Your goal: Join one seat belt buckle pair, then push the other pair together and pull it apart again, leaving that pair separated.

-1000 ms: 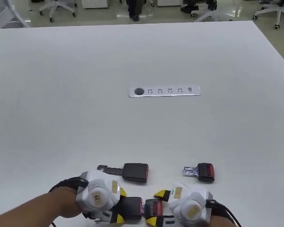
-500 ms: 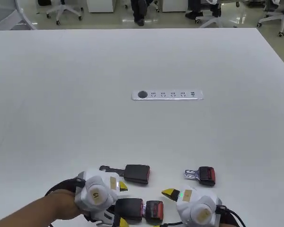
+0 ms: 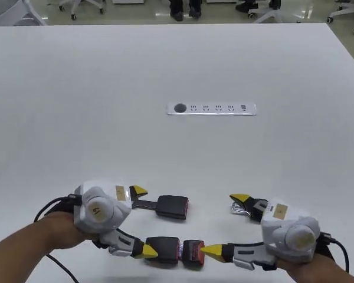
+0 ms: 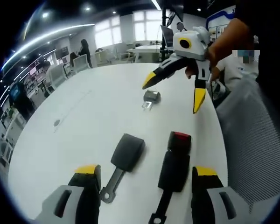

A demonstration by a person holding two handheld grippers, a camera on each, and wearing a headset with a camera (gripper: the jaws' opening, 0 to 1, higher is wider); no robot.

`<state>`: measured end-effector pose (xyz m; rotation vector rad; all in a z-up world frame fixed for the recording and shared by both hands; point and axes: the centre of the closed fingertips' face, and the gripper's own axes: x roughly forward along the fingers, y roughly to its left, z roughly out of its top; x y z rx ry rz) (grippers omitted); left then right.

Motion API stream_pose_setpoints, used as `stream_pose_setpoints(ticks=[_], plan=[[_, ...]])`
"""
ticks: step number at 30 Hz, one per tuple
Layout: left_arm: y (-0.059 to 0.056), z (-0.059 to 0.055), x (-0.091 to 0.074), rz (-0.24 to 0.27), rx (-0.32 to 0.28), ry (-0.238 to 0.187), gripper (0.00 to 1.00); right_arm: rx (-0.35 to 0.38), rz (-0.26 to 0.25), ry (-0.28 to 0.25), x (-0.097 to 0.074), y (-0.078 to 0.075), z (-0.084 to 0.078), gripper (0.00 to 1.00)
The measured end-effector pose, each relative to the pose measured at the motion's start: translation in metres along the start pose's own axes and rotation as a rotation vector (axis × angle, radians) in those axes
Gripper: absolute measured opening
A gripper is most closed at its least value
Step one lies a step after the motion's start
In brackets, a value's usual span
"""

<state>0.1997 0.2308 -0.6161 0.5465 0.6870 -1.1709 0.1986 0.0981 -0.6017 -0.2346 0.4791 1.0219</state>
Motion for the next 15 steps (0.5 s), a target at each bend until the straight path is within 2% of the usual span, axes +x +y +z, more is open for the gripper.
stream_pose_setpoints(ticks=[3, 10, 15], plan=[[0.009, 0.004, 0.0, 0.012, -0.013, -0.014, 0.82, -0.001, -0.013, 0.003, -0.007, -0.015, -0.002, 0.82], [0.023, 0.008, 0.006, 0.008, -0.001, -0.012, 0.81, -0.007, -0.029, 0.04, -0.02, -0.044, -0.014, 0.79], [0.035, 0.01, 0.014, -0.004, 0.02, 0.0, 0.8, -0.012, -0.001, 0.087, -0.023, -0.059, -0.026, 0.79]])
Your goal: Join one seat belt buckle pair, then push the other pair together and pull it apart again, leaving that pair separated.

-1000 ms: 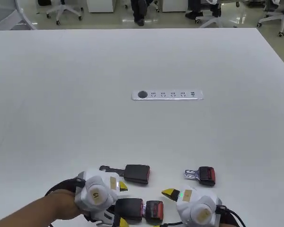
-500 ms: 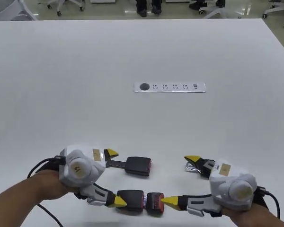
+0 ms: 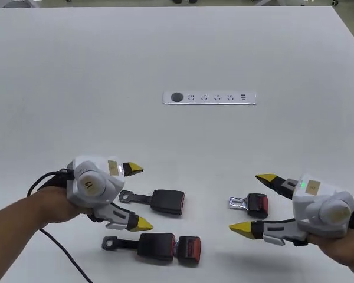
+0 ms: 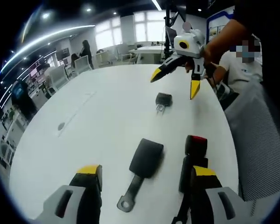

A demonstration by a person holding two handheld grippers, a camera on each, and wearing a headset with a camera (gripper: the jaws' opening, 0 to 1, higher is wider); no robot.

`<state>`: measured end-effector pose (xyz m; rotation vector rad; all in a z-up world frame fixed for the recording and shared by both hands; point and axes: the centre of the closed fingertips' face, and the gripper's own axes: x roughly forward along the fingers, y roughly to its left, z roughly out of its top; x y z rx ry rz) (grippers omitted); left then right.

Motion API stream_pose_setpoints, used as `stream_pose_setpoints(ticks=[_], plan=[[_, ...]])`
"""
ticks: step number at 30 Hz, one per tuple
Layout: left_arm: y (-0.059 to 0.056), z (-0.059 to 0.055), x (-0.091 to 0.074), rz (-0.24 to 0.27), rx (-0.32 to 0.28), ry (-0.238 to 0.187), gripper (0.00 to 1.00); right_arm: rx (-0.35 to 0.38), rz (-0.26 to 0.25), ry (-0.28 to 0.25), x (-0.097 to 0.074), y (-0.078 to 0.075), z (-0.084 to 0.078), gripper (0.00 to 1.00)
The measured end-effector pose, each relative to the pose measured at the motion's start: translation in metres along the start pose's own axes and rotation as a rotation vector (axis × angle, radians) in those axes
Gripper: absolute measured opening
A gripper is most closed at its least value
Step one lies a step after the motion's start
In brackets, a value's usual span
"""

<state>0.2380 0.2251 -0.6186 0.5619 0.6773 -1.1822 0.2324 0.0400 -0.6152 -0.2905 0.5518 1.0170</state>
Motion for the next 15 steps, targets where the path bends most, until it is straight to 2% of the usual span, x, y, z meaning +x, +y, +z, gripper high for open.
stream_pose_setpoints(ticks=[9, 12, 15], plan=[[0.006, -0.001, 0.028, -0.064, 0.053, 0.022, 0.76, -0.011, 0.054, 0.089, 0.002, -0.019, -0.034, 0.78], [0.005, -0.007, 0.04, -0.098, 0.074, 0.047, 0.74, 0.0, 0.074, 0.115, 0.004, -0.023, -0.045, 0.78], [0.005, -0.008, 0.047, -0.111, 0.079, 0.053, 0.73, 0.008, 0.086, 0.127, 0.006, -0.024, -0.05, 0.77]])
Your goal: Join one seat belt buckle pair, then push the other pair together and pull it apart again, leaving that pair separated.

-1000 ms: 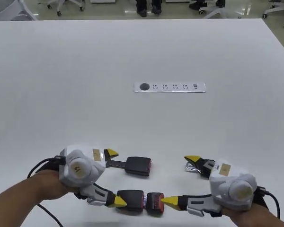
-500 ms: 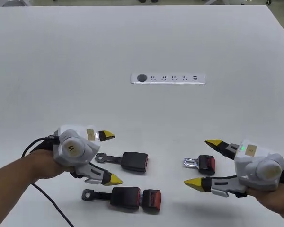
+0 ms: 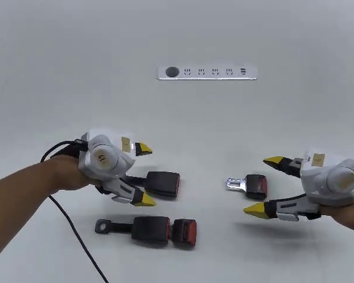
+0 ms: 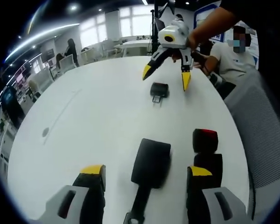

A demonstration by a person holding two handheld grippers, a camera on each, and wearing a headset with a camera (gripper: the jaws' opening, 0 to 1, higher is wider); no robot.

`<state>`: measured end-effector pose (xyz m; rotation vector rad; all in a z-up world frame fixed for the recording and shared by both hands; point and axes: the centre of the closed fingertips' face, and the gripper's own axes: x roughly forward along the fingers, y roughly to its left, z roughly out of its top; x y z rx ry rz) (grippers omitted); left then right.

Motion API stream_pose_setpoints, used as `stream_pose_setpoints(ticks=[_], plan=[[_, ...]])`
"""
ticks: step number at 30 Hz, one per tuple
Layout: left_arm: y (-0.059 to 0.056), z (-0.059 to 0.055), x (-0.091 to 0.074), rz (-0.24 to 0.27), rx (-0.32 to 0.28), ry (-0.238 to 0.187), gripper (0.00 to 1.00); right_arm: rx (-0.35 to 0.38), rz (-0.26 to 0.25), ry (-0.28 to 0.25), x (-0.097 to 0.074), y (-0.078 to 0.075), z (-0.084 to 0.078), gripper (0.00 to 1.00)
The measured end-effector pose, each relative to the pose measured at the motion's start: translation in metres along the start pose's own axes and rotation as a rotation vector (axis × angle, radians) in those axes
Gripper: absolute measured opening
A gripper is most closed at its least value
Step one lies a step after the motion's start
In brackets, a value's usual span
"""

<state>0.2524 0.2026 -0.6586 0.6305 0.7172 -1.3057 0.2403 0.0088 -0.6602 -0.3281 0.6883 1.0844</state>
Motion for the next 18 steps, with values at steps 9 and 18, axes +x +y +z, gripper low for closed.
stream_pose_setpoints(ticks=[9, 18], plan=[[-0.006, -0.02, 0.017, -0.067, 0.004, 0.036, 0.62, -0.008, 0.064, 0.053, 0.012, -0.003, -0.02, 0.71], [-0.001, -0.024, 0.022, -0.052, 0.044, 0.049, 0.55, -0.043, 0.067, 0.069, 0.013, -0.008, -0.024, 0.58]])
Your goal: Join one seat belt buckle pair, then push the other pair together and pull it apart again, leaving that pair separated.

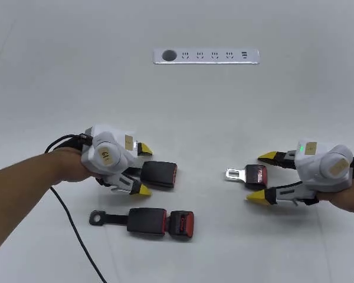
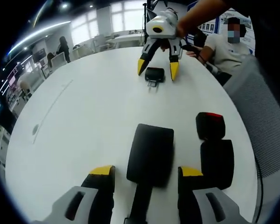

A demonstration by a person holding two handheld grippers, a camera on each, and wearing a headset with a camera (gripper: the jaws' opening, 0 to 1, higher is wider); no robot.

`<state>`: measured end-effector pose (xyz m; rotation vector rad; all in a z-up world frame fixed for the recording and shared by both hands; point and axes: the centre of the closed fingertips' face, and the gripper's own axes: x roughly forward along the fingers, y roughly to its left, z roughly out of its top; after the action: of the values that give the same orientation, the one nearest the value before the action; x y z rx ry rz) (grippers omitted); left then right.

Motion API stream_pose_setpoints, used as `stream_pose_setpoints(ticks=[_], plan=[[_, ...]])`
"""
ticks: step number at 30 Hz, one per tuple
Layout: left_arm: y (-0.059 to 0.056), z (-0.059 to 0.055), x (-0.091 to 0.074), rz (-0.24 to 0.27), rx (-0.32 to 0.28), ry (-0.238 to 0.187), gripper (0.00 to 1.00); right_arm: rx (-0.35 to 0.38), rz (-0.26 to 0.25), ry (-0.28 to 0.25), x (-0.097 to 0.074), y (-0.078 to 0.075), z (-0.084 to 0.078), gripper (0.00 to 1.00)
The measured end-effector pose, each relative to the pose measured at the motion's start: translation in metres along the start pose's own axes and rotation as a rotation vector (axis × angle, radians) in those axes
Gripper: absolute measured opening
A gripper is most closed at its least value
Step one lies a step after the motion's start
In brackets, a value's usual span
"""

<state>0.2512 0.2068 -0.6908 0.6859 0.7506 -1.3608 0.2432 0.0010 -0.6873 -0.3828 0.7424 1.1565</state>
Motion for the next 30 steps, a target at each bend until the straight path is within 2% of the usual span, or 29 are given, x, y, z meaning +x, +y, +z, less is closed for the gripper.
stream_pose_setpoints(ticks=[2, 9, 14, 17, 18, 19, 20, 30], plan=[[-0.003, 0.001, 0.0, -0.019, 0.006, -0.004, 0.52, -0.028, -0.004, 0.008, -0.001, -0.003, -0.002, 0.56], [-0.002, 0.001, 0.001, -0.024, 0.008, -0.012, 0.5, -0.05, -0.019, 0.018, 0.0, -0.009, -0.004, 0.49], [0.001, 0.002, 0.002, -0.013, -0.005, -0.021, 0.35, -0.068, -0.025, 0.025, -0.001, -0.012, -0.004, 0.44], [0.001, 0.002, 0.003, -0.006, -0.005, -0.03, 0.35, -0.098, -0.037, 0.036, -0.001, -0.014, -0.003, 0.38], [0.001, 0.003, 0.003, 0.0, -0.017, -0.032, 0.35, -0.072, -0.052, 0.041, -0.001, -0.015, -0.002, 0.37], [0.0, 0.004, 0.003, 0.006, -0.027, -0.039, 0.35, -0.081, -0.04, 0.036, 0.0, -0.014, -0.001, 0.37], [0.001, 0.004, 0.003, 0.022, -0.063, -0.044, 0.35, -0.086, -0.04, 0.04, 0.0, -0.014, -0.003, 0.37], [0.003, 0.005, 0.004, 0.018, -0.048, -0.027, 0.34, -0.088, -0.029, 0.054, 0.003, -0.013, -0.003, 0.36]])
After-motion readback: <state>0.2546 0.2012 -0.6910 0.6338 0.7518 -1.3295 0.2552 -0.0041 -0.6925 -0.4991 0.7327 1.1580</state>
